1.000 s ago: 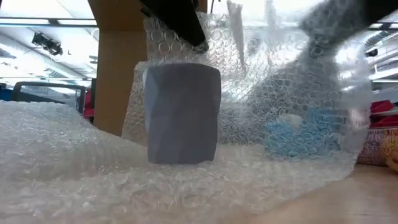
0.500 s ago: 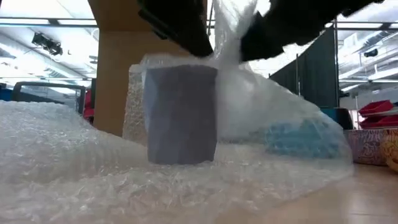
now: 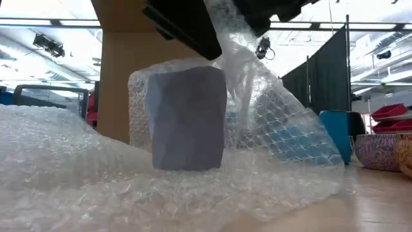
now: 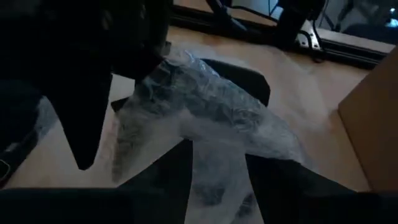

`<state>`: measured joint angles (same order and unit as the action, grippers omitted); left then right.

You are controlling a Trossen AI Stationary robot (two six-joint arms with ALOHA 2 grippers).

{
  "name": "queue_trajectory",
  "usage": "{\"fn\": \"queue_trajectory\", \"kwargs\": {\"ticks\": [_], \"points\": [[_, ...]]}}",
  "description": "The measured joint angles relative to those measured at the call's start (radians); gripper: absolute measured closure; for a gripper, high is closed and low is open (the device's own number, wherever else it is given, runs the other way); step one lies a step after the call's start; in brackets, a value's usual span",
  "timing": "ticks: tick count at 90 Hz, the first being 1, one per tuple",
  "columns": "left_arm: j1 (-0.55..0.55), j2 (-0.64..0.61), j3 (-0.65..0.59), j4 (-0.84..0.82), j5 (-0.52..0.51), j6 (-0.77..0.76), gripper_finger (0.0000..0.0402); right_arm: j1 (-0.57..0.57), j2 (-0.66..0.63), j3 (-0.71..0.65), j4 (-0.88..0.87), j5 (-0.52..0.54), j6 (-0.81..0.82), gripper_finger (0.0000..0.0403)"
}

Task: Wrap mug
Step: Wrap the blue mug with the bubble wrap

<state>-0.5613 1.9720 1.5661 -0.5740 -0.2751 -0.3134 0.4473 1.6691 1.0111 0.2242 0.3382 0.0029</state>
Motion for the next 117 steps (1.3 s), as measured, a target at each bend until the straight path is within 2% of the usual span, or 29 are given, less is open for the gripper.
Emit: {"fn": "queue_trajectory", "kwargs": {"ticks": [15, 33, 44, 60, 72, 86, 106, 117], "points": [[-0.010, -0.003, 0.001, -0.011, -0.001, 0.015, 0.0285, -0.005, 0.016, 0.001, -0.004, -0.004, 0.001, 0.0277], [-0.058, -0.066, 0.051, -0.185, -0.034, -0.035, 0.0285, -0.007, 0.031, 0.001, -0.004, -0.023, 0.012, 0.0277], [-0.114, -0.125, 0.067, -0.275, -0.136, -0.102, 0.0285, -0.007, 0.031, 0.001, -0.003, -0.023, 0.012, 0.0277], [-0.214, -0.145, 0.068, -0.396, -0.434, -0.225, 0.0284, -0.007, 0.031, 0.001, -0.006, -0.023, 0.012, 0.0277], [-0.253, -0.082, 0.066, -0.440, -0.475, -0.240, 0.0284, -0.007, 0.030, 0.001, -0.007, -0.023, 0.012, 0.0277], [-0.271, 0.014, 0.066, -0.445, -0.479, -0.162, 0.0284, -0.007, 0.031, 0.001, -0.007, -0.020, 0.013, 0.0277], [-0.271, 0.148, 0.065, -0.450, -0.496, 0.084, 0.0284, -0.007, 0.031, 0.001, -0.007, -0.020, 0.013, 0.0277], [-0.269, 0.165, 0.064, -0.446, -0.545, 0.105, 0.0284, -0.007, 0.031, 0.001, -0.009, -0.020, 0.026, 0.0277]]}}
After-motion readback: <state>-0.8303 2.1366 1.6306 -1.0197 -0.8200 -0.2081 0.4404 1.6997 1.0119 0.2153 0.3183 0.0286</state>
